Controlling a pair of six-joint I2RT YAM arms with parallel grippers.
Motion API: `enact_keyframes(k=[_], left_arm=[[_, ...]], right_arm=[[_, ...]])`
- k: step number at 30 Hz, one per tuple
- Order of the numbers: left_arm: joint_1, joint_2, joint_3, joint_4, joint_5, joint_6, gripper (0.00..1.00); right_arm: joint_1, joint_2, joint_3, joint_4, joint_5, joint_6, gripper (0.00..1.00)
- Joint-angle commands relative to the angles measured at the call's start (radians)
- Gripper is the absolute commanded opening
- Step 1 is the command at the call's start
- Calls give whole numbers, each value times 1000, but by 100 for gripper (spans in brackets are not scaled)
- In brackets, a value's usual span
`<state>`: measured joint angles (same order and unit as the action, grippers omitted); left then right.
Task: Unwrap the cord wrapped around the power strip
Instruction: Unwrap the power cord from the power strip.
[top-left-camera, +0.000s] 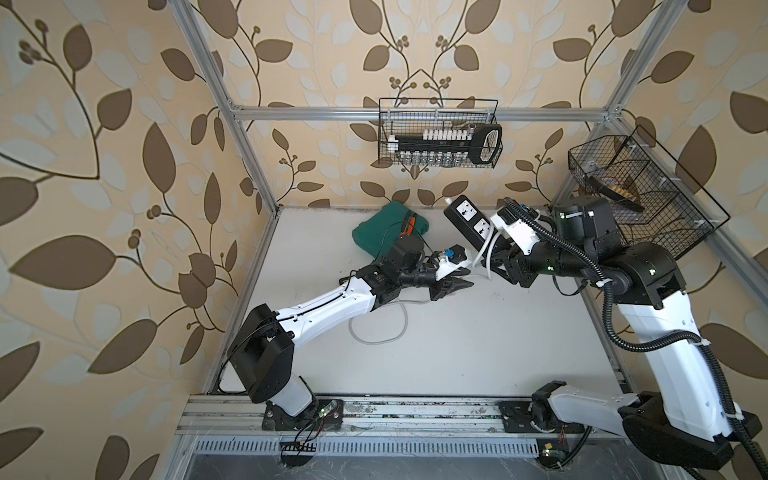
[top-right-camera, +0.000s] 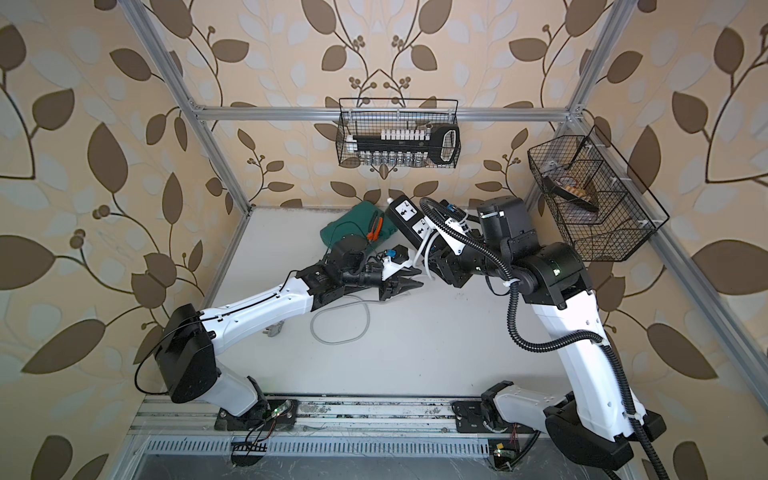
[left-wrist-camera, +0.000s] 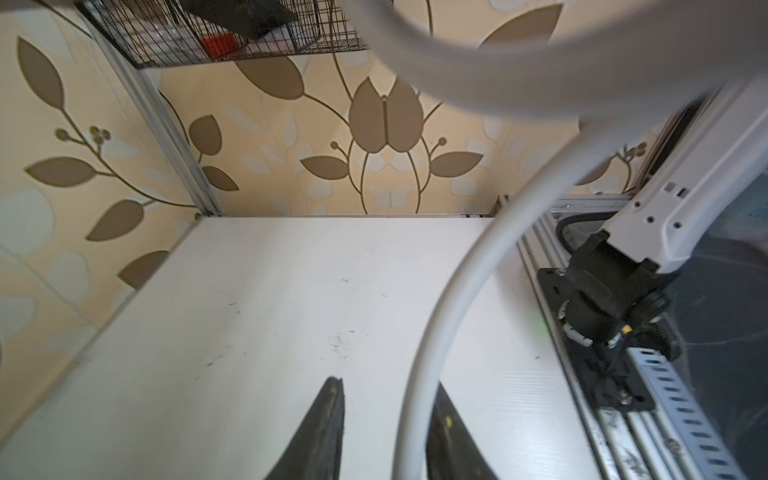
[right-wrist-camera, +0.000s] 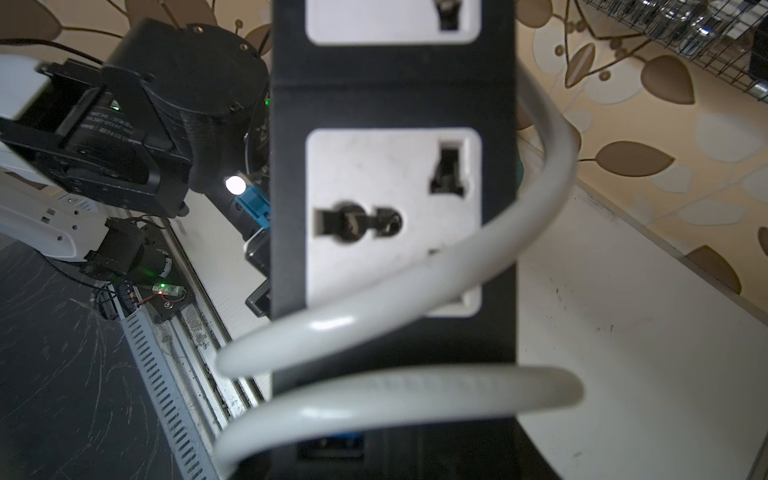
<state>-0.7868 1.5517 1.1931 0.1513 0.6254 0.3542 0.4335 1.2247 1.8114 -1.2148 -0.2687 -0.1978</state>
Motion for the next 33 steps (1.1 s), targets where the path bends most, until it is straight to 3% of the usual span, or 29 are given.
enact_keyframes(k=[1,6,14,24,27,33], left_arm=[[-8,-19,20,40,-14,2,16],[-8,-77,1,-11,-22,30,2],[-9,-232,-8,-136,-12,19,0],[-1,-337,65,-310,-165,43,0],[26,-310,112,-320,-240,-25,0],[112,-222,189,-334,-257,-186,0]], right_arm=[[-2,-14,22,42,8,9,0],[-4,-31,-13,55,127,5,0],[-11,-44,-215,50,218,-69,0],[-29,-107,-431,57,101,-106,0],[-28,-129,-446,49,38,-103,0],[-32,-156,-449,24,-39,-76,0]])
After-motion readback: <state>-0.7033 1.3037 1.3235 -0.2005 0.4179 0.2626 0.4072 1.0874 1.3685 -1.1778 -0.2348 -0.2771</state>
